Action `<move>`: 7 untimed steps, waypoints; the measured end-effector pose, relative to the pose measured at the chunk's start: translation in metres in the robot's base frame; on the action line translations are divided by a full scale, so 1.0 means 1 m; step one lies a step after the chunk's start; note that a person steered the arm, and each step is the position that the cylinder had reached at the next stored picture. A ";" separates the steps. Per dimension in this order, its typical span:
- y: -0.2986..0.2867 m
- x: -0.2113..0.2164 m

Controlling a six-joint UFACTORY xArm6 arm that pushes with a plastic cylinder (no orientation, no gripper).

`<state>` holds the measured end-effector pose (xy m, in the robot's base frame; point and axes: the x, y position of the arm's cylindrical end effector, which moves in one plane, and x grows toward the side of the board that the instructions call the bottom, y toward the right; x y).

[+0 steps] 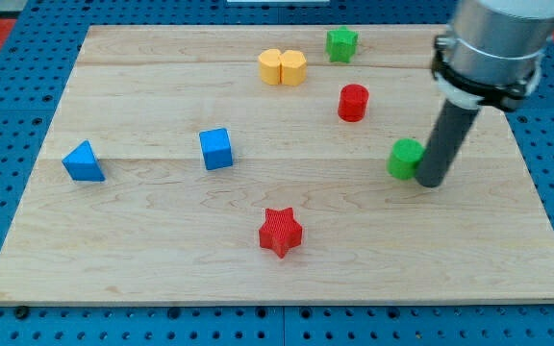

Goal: Slide the green circle along with the red circle to the yellow hexagon

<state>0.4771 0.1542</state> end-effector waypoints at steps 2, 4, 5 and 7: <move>-0.020 -0.036; -0.029 -0.097; -0.042 -0.126; -0.051 -0.159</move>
